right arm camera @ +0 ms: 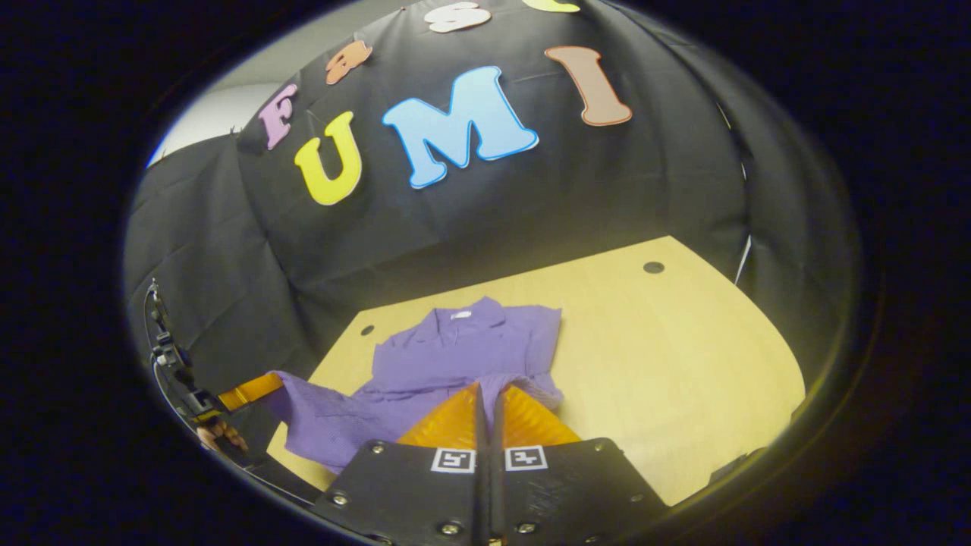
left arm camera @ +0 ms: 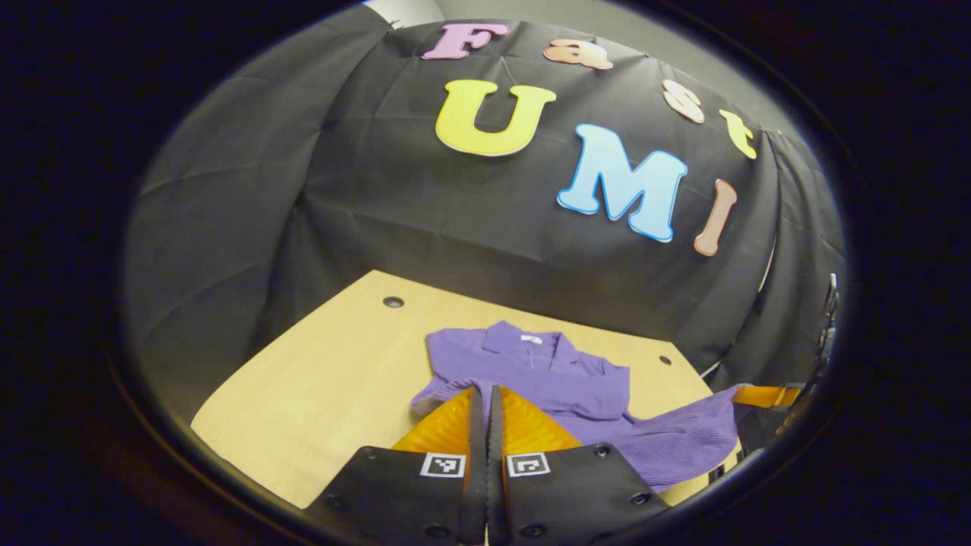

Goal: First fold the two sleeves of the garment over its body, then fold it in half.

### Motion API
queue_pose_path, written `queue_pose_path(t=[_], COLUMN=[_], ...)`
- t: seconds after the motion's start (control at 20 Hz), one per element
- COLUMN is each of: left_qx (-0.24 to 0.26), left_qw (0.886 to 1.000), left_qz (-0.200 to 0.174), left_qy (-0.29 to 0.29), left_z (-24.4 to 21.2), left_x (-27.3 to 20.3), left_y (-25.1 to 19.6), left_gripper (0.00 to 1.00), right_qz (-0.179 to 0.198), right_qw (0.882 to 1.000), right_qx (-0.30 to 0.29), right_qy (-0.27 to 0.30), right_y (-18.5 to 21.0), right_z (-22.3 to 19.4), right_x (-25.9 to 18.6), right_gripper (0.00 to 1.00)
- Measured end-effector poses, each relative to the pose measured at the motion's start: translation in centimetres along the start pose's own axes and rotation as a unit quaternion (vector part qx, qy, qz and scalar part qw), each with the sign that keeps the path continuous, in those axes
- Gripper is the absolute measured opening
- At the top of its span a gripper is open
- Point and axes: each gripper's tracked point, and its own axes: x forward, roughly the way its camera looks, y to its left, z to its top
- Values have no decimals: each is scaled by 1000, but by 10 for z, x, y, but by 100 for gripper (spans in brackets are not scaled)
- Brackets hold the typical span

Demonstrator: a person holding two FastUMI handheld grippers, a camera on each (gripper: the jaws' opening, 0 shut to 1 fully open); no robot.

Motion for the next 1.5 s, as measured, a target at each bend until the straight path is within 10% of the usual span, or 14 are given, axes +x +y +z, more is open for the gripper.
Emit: queue_pose_path(t=[0.9,1.5], left_qx=[74,117], left_qw=[992,992], left_qz=[-91,-20], left_qy=[34,47], left_z=[58,11], left_x=[283,388], left_y=[-8,49], left_gripper=[6,6], right_qz=[-131,-177], right_qw=[991,983], right_qx=[26,27], right_qy=[8,51], right_y=[-45,-89], right_z=[77,68], right_x=[206,326], right_gripper=[0,0])
